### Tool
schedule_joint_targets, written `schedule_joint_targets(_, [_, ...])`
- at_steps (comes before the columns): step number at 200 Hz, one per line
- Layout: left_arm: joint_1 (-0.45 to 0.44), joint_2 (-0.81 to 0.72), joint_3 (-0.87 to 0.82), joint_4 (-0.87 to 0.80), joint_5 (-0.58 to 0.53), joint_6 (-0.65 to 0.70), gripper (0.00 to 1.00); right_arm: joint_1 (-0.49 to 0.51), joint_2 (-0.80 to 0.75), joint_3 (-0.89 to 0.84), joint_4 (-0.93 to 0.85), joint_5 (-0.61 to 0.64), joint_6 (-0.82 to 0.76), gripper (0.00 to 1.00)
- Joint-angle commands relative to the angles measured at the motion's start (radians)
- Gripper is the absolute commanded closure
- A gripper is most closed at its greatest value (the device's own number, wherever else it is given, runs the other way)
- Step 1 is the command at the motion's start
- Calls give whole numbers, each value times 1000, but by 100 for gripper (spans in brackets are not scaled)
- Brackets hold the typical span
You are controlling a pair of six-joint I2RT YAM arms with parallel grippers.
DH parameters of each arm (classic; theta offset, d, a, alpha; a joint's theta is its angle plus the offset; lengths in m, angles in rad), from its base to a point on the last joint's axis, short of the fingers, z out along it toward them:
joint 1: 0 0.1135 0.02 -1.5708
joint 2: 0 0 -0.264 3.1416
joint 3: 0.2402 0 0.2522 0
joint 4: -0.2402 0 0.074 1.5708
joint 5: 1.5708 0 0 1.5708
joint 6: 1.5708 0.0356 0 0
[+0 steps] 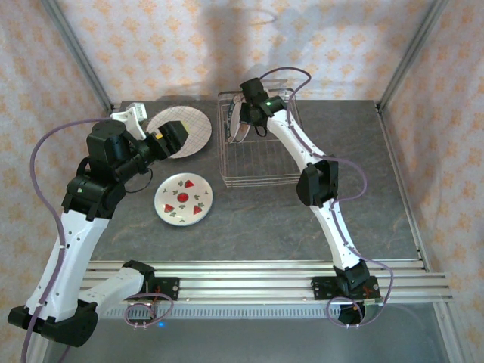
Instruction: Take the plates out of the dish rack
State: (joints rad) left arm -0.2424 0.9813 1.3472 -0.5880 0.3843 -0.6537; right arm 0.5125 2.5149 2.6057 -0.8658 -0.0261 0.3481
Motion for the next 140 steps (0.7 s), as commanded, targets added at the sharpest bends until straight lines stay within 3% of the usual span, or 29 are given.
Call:
schedule_joint_targets(1, [-5, -21, -14, -8, -24, 2, 19, 11, 10, 70, 28, 47, 15, 95])
schedule_joint_targets(17, [-5, -28, -21, -3, -26, -4, 19, 15, 6, 79, 12, 87, 30, 100])
schedule_joint_targets(140, [-5, -61, -48, 13, -21, -40, 20, 68, -99, 92, -68, 359, 16, 100])
